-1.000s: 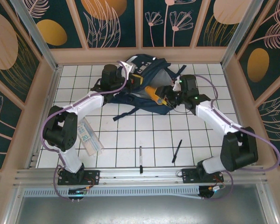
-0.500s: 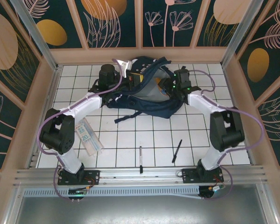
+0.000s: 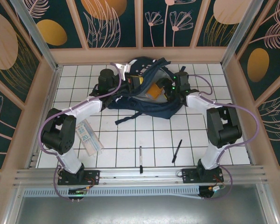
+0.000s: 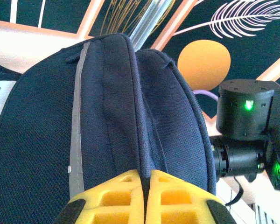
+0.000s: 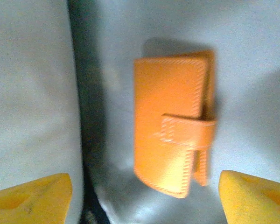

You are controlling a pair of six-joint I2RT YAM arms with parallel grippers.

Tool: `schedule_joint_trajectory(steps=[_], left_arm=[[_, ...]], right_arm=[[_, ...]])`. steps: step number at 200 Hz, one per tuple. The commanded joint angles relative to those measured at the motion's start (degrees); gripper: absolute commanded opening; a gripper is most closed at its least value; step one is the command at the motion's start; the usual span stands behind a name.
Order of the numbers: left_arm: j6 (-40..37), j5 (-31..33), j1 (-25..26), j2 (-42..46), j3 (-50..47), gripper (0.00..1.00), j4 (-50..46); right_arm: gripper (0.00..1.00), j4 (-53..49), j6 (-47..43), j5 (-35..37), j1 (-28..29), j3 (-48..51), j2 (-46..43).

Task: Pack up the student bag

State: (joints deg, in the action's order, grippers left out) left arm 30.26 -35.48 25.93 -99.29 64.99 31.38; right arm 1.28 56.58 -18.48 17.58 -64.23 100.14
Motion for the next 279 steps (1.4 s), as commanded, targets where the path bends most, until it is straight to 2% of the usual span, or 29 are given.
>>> schedule_joint_trajectory(steps=[1,16,31,56,76,96,113,127,160,172,180,193,214,257,279], left_arm=[[-1.13,-1.65,0.43,3.60,-0.38,0.00,7.04],[-1.09,-1.95,0.46,3.48,-0.56,0.00,7.15],[-0.89,-2.04,0.51,3.56,-0.98,0.00,8.09],[-0.90,-1.62,0.64,3.84,-1.36,0.00,9.06],[-1.15,-1.86,0.85,3.44,-0.76,0.00,8.00],[-1.65,-2.32,1.04,2.88,0.20,0.00,6.46],[-1.36,-2.71,1.08,2.65,0.40,0.00,7.39],[-1.38,-2.73,1.10,2.53,0.49,0.00,7.91],[-2.64,-3.14,1.05,2.17,2.07,0.00,5.60],[-3.18,-3.58,1.07,2.27,1.92,0.00,6.11],[-3.31,-3.63,1.05,2.38,1.63,0.00,6.66],[-3.92,-3.06,1.08,2.69,1.45,0.00,6.15],[-4.94,-2.46,0.97,3.13,1.35,0.00,4.60],[-3.30,-0.95,0.95,3.00,0.41,0.00,6.81],[-3.64,-0.80,0.96,2.96,0.98,0.00,5.81]], right_arm=[[0.77,-7.95,-5.89,0.47,-1.06,0.07,-1.51],[0.63,-7.37,-6.17,-1.43,-1.06,-0.48,-0.30],[0.53,-6.42,-5.84,-3.14,-0.32,-2.57,2.94],[0.53,-6.35,-5.37,-1.11,1.51,-8.23,9.16],[0.52,-5.95,-3.93,-2.09,2.59,-13.09,14.47],[0.45,-4.80,-2.01,-2.75,3.70,-15.95,18.12],[0.30,8.21,2.90,-9.42,4.76,-12.49,18.27],[0.22,15.38,5.15,-10.92,6.41,-12.02,17.77],[0.15,20.77,6.84,-8.00,7.19,-16.77,21.92],[0.04,24.53,9.37,-6.35,7.07,-16.86,24.15],[0.01,28.01,11.33,-6.26,7.11,-16.30,25.13],[0.02,30.62,12.19,-6.61,7.79,-15.68,24.87],[0.13,25.91,8.70,-7.35,7.81,-13.60,19.61],[0.17,18.27,6.65,-7.90,4.52,-3.39,7.82],[0.28,14.10,5.23,-6.73,4.46,-1.34,7.03]])
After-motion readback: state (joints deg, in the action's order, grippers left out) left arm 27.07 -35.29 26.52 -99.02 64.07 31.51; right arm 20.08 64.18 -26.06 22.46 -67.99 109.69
